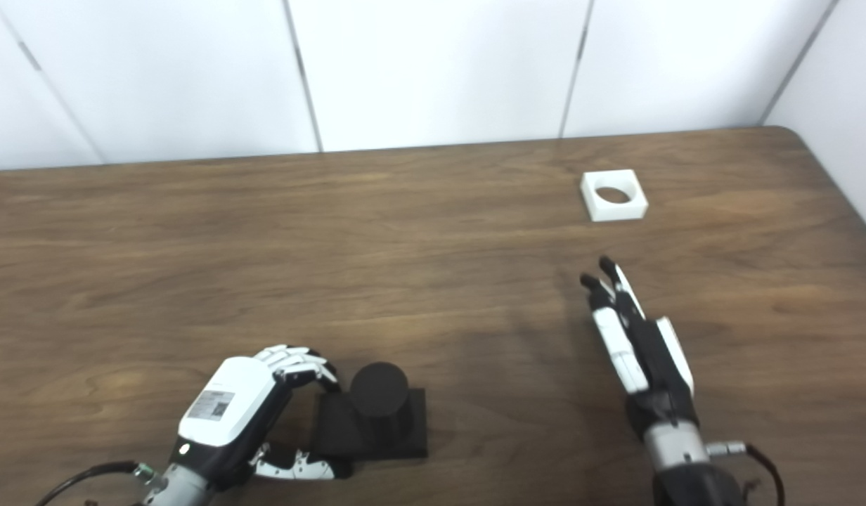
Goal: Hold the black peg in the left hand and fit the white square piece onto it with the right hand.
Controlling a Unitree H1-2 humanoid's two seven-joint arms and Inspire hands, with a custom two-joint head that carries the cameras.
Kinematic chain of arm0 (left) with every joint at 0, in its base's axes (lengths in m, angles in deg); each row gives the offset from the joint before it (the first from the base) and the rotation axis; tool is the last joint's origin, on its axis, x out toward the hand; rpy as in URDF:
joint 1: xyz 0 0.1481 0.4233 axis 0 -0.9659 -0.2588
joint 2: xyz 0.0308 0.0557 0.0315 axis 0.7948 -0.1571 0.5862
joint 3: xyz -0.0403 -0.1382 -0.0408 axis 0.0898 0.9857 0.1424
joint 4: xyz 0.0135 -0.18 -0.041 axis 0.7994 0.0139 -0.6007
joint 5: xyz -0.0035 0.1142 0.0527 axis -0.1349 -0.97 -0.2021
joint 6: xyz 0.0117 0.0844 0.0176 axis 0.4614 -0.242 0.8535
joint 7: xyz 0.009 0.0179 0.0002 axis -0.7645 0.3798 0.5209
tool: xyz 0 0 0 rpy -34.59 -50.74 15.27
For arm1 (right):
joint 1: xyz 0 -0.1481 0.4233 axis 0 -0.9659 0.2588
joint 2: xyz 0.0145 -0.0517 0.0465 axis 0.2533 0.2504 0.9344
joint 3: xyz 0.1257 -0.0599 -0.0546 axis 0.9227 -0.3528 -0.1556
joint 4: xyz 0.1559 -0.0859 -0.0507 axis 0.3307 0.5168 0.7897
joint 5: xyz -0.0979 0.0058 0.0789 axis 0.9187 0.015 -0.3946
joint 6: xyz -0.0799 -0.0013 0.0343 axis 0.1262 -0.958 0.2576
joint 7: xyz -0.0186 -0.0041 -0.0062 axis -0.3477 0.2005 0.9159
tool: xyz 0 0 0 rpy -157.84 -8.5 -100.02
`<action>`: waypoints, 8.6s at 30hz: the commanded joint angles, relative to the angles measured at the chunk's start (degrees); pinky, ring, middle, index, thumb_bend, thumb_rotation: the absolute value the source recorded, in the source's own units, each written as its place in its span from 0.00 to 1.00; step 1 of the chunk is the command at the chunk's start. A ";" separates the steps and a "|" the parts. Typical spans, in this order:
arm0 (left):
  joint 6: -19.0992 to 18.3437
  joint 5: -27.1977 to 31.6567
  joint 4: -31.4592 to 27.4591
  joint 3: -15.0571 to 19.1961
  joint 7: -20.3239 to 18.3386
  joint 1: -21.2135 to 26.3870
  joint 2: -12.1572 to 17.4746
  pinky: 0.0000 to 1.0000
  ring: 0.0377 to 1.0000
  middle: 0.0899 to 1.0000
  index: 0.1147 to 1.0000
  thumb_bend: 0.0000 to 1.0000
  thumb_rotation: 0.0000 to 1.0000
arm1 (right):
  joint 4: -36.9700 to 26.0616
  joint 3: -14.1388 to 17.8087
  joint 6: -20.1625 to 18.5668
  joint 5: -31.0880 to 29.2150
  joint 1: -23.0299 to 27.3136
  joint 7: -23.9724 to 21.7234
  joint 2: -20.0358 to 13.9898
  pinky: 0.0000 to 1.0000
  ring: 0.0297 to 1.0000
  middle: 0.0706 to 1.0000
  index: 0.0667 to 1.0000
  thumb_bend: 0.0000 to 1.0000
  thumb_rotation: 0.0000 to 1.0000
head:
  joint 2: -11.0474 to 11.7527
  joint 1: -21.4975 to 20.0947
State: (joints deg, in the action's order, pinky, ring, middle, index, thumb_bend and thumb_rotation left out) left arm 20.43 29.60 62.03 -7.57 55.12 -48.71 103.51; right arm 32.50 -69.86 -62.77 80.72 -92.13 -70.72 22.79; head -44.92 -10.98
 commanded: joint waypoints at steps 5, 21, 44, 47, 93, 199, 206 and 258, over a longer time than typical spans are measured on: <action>0.43 -2.27 2.46 -0.88 -1.65 -1.13 0.07 0.82 0.78 0.70 0.42 0.52 0.05 | -2.03 -0.63 -3.27 10.43 8.81 -5.35 -11.16 0.89 0.92 0.92 0.95 0.69 0.39 | 2.23 -2.28; 1.36 -2.38 2.63 -0.78 -1.00 -3.02 0.61 0.83 0.79 0.71 0.42 0.52 0.05 | 11.54 -2.67 -6.51 29.86 30.87 -22.71 -27.29 1.00 1.00 0.96 0.84 0.89 0.13 | 5.56 -6.43; 5.38 -1.21 5.75 0.96 1.86 -3.89 1.58 0.85 0.81 0.73 0.42 0.52 0.05 | 44.40 -15.11 3.74 39.14 50.22 -18.37 -29.97 1.00 1.00 0.97 0.87 0.88 0.18 | 7.50 -10.48; 5.63 -1.14 5.88 1.01 2.03 -3.90 1.50 0.85 0.81 0.73 0.42 0.52 0.05 | 46.80 -16.53 4.76 40.46 51.23 -18.34 -30.23 1.00 1.00 0.98 0.87 0.88 0.18 | 7.54 -10.35; 5.43 -1.66 4.26 1.34 2.56 -4.57 0.01 0.84 0.80 0.72 0.42 0.52 0.05 | 49.63 -20.21 6.97 43.55 51.20 -20.42 -30.53 0.90 0.93 0.86 0.61 0.82 0.14 | 8.62 -8.78; -2.15 -8.55 0.85 -2.26 -6.18 0.59 -6.80 0.82 0.78 0.70 0.42 0.52 0.05 | -15.37 -19.73 8.49 37.62 43.91 -64.28 -17.48 0.91 0.86 0.72 0.45 0.52 0.13 | -2.13 5.90; -2.07 -8.64 0.81 -2.43 -6.03 0.57 -7.12 0.82 0.78 0.70 0.42 0.52 0.05 | -14.50 -19.85 9.33 38.02 43.34 -63.23 -16.60 0.91 0.86 0.72 0.45 0.52 0.13 | -2.36 6.44; -2.98 -10.54 0.56 -3.12 -7.98 0.99 -9.28 0.82 0.79 0.71 0.42 0.52 0.05 | -10.77 -23.62 14.62 42.03 39.45 -60.12 -13.42 0.92 0.87 0.73 0.45 0.52 0.13 | -3.04 8.70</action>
State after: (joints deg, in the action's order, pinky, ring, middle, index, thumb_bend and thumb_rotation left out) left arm 17.62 19.59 61.78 -9.37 49.81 -47.03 94.31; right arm 22.39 -93.90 -49.04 122.58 -53.75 -132.10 9.17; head -47.90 -2.20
